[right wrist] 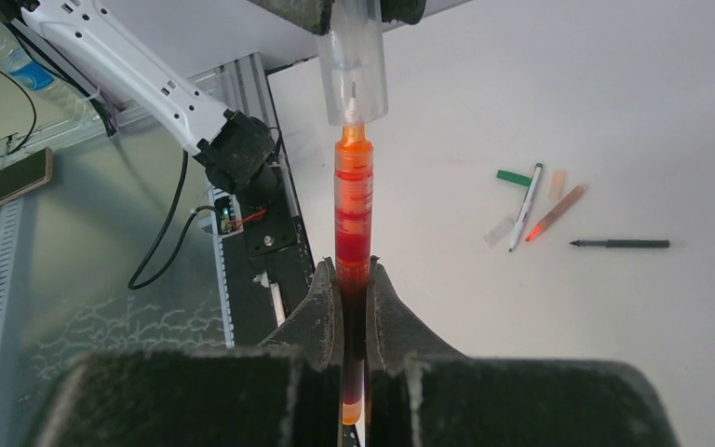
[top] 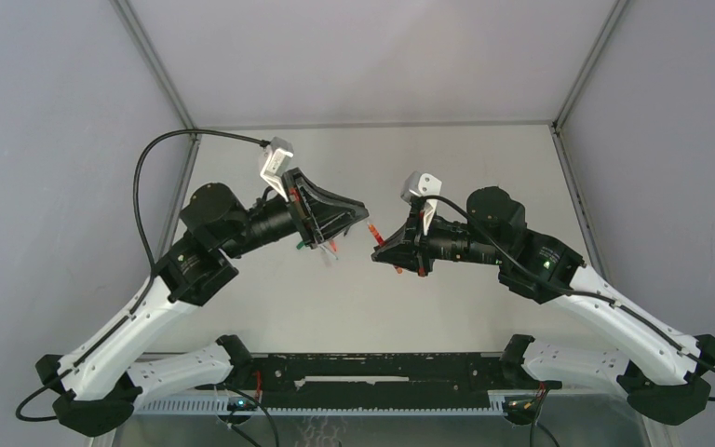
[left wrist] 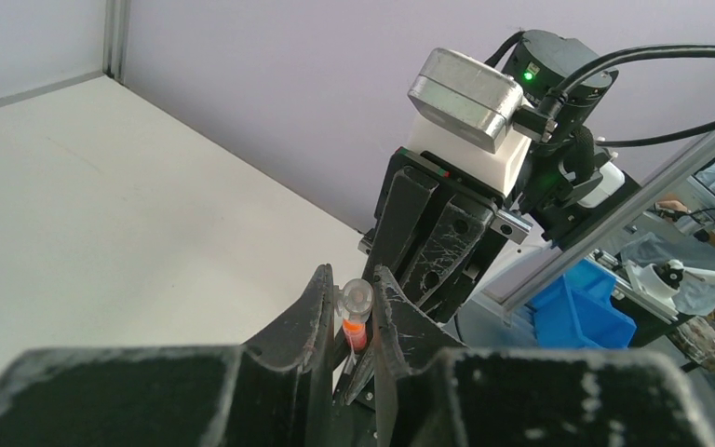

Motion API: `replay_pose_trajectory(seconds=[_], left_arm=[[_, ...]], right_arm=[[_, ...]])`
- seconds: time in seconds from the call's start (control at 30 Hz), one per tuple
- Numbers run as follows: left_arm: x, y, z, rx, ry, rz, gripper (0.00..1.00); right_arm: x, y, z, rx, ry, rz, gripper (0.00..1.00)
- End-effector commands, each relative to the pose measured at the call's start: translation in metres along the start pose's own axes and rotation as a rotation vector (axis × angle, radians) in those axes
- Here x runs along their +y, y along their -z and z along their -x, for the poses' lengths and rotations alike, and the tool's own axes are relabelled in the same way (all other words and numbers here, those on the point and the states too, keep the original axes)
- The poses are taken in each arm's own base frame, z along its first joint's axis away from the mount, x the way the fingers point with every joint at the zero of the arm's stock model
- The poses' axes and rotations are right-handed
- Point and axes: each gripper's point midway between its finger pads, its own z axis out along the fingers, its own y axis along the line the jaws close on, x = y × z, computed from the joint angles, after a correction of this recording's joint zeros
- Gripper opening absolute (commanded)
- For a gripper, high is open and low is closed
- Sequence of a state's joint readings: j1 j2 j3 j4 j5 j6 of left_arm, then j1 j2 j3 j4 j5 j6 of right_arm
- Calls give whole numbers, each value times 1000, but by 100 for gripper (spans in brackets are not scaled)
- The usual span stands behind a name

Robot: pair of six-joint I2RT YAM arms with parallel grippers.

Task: Insert the pens into the pen caps
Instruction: Insert the pen cap onto the pen.

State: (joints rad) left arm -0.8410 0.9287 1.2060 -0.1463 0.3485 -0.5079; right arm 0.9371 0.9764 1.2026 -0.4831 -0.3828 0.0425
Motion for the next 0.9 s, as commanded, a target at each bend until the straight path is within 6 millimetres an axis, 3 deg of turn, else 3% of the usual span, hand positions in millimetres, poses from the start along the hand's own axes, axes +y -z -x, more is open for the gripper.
replay_pose_trajectory(seconds=[0.0, 0.87], left_arm=[[-4, 0, -3, 16, -4, -33, 0], [6, -6, -33, 136, -21, -32, 0]], right_arm=[[3, 4, 14, -54, 27, -4, 0], [-3, 4, 22, -88, 39, -38, 0]])
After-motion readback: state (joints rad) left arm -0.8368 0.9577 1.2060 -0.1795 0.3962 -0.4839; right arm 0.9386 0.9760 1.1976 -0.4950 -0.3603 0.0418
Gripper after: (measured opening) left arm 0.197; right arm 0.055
